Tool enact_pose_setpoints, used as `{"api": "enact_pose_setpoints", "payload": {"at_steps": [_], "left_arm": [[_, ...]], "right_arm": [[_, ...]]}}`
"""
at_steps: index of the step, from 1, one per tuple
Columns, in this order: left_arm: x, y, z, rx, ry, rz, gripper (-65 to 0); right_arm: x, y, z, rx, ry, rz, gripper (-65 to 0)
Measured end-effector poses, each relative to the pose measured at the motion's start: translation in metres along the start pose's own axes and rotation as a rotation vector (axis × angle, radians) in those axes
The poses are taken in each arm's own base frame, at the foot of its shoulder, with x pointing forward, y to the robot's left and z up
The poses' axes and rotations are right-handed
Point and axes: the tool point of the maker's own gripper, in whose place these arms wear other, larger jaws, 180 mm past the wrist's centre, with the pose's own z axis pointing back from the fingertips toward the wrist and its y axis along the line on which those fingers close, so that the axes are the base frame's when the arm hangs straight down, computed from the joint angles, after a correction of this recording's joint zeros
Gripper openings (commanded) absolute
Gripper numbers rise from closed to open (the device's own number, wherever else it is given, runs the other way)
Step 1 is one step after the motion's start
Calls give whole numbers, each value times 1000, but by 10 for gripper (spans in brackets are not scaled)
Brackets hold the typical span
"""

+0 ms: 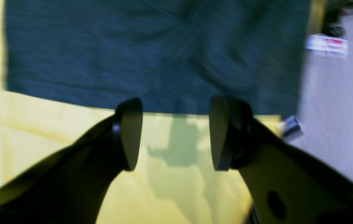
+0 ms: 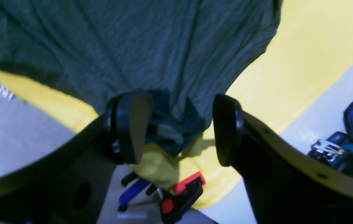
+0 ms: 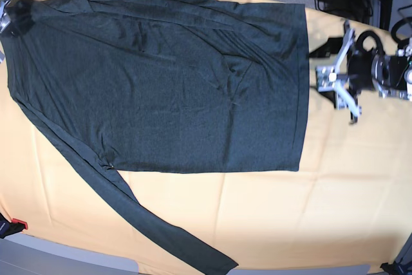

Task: Fold the T-shirt properly
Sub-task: 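Release the shirt and move the left gripper to grasp the hem corner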

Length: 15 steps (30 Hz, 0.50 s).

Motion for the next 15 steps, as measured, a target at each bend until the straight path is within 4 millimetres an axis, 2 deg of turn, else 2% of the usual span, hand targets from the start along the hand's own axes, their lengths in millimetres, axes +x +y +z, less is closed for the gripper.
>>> {"api": "enact_pose_setpoints", "payload": {"at_steps": [4,9,12,15], "left_arm": [[2,64,-6,189,-52,116,-305],[12,140,0,331,-264,395,-306],[2,181,11,377,-408,612,-306],[-21,202,12,388,-512,816,-305]], "right_arm": [[-5,-3,-2,-45,-6,-23,-286],[-4,-6,-1,-60,-7,-34,-286],[-4,-6,-1,-61,-7,-35,-286],[-4,-7,-1,-63,-8,-38,-286]]}}
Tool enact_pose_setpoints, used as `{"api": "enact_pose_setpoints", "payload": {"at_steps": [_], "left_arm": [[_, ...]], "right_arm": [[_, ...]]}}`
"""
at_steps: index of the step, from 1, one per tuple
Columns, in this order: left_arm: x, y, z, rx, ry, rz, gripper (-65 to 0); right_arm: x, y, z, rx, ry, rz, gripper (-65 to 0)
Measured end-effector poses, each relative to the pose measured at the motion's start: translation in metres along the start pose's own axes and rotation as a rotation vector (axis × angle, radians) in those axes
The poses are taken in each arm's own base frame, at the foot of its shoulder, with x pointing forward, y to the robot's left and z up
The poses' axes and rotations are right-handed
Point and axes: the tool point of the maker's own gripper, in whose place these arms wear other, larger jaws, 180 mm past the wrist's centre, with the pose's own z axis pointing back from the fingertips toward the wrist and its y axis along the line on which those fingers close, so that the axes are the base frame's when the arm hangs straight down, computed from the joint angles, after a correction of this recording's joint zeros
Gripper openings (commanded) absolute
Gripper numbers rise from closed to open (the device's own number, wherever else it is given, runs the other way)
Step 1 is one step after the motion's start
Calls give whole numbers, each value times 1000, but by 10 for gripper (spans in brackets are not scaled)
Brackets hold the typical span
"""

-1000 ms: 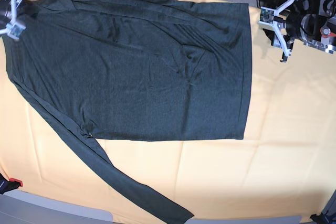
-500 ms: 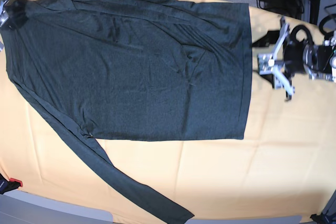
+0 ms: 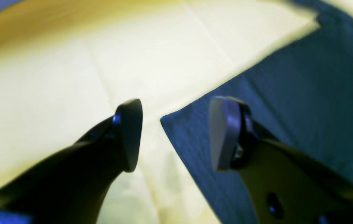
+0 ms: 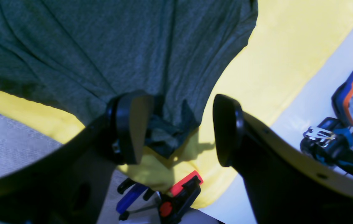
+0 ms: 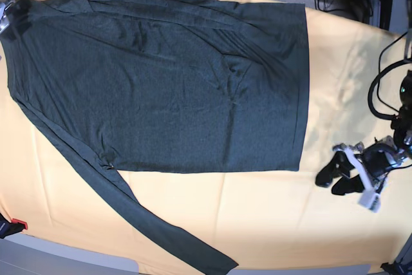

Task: Fold the T-shirt properly
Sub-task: 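Release the shirt and move the left gripper to grasp the hem corner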

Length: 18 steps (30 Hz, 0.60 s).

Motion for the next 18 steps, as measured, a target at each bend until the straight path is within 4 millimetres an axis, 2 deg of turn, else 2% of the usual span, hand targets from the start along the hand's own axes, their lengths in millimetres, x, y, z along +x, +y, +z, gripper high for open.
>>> {"api": "enact_pose_setpoints", "payload": {"at_steps": [3,5,9,13,18], "left_arm": [[-25,24,-10,47,-3,162,-305],[-44,29,-18,55,14,231,-305],[-70,32,-34,65,25,341,-305],[-83,26,-51,61,31,386,-305],[-81,19,-73,81,15,398,-305]], "right_arm": [[2,-1,0,-9,-12,6,-286],[6,-3,0,-17,-31,8,-286],[5,-5,0,-27,-26,5,-286],[5,-5,0,-26,-26,5,-286],[4,-4,0,-26,-26,5,-286]]}}
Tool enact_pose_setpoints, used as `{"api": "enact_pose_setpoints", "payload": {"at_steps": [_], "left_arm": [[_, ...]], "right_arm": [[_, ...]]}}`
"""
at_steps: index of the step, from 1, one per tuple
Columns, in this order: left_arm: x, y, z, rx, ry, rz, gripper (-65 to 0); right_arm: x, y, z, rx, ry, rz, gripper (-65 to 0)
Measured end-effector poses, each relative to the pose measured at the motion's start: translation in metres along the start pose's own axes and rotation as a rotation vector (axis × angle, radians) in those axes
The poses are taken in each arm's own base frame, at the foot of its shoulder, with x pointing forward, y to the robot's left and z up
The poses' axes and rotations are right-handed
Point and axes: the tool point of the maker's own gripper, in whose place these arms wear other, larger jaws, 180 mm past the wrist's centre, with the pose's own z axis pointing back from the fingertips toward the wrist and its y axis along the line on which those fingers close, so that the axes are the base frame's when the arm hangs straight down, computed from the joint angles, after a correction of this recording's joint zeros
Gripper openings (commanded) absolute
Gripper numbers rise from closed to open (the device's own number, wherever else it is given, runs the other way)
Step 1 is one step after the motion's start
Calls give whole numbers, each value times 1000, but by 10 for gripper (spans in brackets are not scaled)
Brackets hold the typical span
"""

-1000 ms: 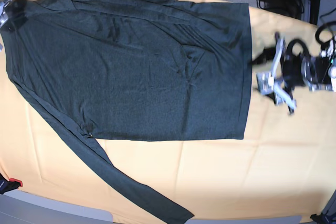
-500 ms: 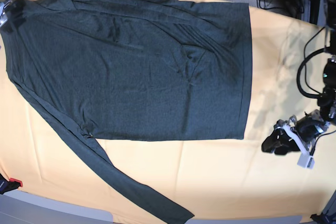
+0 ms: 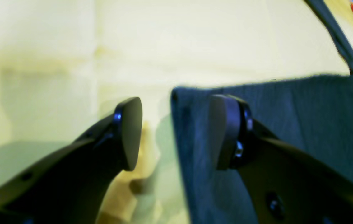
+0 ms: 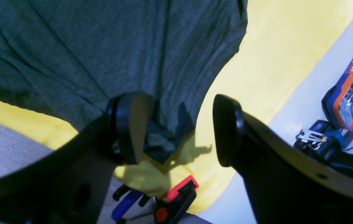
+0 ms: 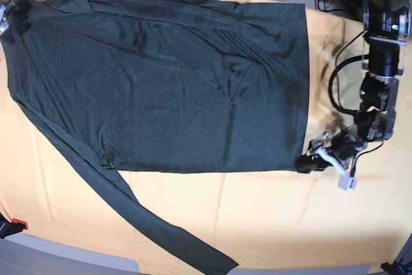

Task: Fold the T-shirt properly
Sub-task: 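Release the shirt and move the left gripper to grasp the hem corner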

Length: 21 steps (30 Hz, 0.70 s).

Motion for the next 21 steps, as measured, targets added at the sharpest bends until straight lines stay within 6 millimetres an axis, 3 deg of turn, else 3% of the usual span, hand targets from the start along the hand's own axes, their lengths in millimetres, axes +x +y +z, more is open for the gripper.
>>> {"api": "enact_pose_setpoints", "payload": {"at_steps": [10,18,21], "left_arm": [[-15,-15,-13,-29,49,9,-305],[-28,-55,-7,-251,94,-37,-310],[-26,-54,-7,-250,84,-30,-403]], "right_arm": [[0,0,0,0,0,0,-286],[0,0,0,0,0,0,-286],[0,0,0,0,-1,0,-286]]}}
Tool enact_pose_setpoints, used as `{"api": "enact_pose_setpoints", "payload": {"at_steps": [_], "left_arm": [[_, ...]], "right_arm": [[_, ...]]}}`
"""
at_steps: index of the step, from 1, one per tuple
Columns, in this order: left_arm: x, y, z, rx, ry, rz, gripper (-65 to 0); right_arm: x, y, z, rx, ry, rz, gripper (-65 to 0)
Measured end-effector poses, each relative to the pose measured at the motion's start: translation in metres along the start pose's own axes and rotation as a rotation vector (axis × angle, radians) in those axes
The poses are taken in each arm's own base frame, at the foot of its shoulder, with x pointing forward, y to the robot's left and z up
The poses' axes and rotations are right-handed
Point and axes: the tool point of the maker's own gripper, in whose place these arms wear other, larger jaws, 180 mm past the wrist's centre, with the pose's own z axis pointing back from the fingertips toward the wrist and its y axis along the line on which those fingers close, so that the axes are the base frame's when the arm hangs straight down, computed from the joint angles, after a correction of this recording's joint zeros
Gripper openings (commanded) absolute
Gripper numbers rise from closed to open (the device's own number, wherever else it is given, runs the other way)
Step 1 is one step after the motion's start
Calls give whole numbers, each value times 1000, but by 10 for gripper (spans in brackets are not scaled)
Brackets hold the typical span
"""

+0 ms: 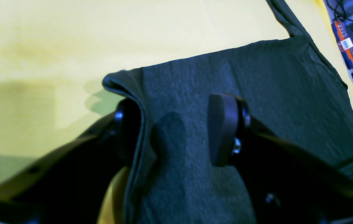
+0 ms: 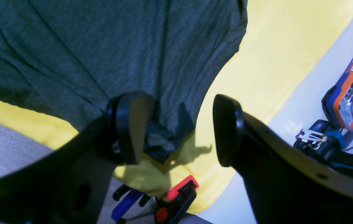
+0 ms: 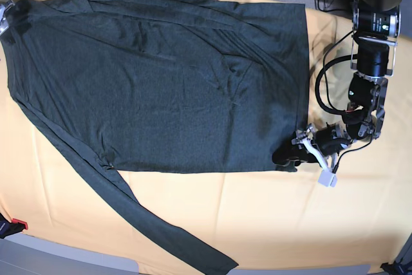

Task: Fold the T-shirt properly
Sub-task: 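Release the shirt and move the left gripper to grasp the hem corner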

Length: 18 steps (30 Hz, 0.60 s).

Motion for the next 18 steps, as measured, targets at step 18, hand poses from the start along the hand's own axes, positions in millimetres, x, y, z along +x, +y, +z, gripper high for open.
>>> {"api": "enact_pose_setpoints", "payload": {"at_steps": [18], "left_arm": [[32,38,4,228,-62,-49,-650]], "right_arm": [[46,-32,5,-151,-243,-152,-286]]}}
